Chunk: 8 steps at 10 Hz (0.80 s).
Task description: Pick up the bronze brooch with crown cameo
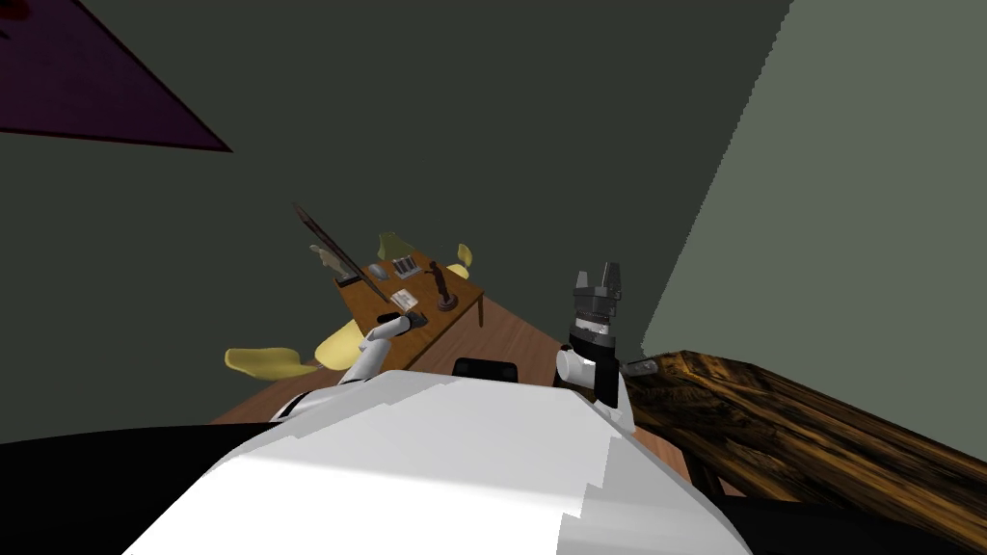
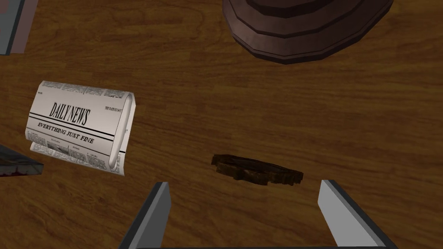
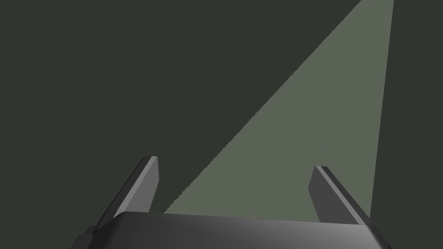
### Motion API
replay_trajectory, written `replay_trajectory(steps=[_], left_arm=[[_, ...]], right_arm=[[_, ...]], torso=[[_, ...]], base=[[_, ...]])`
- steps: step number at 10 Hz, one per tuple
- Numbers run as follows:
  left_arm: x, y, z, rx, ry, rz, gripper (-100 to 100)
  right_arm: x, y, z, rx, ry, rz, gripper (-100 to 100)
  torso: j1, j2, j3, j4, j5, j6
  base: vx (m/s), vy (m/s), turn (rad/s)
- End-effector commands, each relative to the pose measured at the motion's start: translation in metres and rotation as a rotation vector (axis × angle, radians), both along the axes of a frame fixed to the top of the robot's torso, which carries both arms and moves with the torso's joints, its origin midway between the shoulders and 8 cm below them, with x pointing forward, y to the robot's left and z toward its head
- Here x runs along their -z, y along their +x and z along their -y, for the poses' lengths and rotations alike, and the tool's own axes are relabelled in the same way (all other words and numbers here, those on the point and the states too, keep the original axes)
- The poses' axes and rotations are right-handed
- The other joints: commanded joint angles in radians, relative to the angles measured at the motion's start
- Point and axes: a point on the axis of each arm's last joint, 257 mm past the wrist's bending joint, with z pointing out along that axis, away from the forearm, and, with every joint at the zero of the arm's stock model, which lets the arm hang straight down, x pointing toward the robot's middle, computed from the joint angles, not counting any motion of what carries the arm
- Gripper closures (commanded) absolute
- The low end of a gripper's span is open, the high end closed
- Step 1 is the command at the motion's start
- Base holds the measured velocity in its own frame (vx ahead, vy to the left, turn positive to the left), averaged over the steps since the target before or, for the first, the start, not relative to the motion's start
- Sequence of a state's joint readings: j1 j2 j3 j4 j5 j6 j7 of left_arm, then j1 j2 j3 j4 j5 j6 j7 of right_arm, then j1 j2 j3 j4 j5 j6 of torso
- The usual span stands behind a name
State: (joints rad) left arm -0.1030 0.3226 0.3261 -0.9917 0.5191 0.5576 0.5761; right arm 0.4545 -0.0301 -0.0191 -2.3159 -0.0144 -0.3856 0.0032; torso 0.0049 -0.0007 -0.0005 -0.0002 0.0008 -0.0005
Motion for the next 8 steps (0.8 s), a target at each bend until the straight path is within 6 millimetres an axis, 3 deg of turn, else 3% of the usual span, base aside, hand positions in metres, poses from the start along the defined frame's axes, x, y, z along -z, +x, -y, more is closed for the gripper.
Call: replay_trajectory(steps=[1,2,3,7,8], left_arm=[[0.0061,-0.0003,0.005,-0.01,0.0,0.003,-100],[0.0043,0.0005,0.0033,-0.005,-0.001,0.0,-100],[0.0045,0.0009,0.0034,-0.007,0.0,0.003,100],[0.0043,0.001,0.0034,-0.008,-0.001,0.003,100],[0.0043,0.001,0.0033,-0.008,-0.001,0.003,0]], right_arm=[[0.0,0.0,0.0,0.0,0.0,0.0,0],[0.0,0.0,0.0,0.0,0.0,0.0,0],[0.0,0.0,0.0,0.0,0.0,0.0,0],[0.0,0.0,0.0,0.0,0.0,0.0,0],[0.0,0.0,0.0,0.0,0.0,0.0,0]], torso=[[0.0,0.0,0.0,0.0,0.0,0.0],[0.0,0.0,0.0,0.0,0.0,0.0],[-0.002,0.0,0.0,0.0,-0.001,0.0],[-0.005,0.001,0.0,0.0,-0.001,0.0],[-0.005,0.001,0.0,0.0,-0.001,0.0]], base=[[0.021,0.067,-0.055],[0.01,0.029,-0.013],[0.0,0.0,0.0],[0.0,0.0,0.0],[0.0,0.0,0.0]])
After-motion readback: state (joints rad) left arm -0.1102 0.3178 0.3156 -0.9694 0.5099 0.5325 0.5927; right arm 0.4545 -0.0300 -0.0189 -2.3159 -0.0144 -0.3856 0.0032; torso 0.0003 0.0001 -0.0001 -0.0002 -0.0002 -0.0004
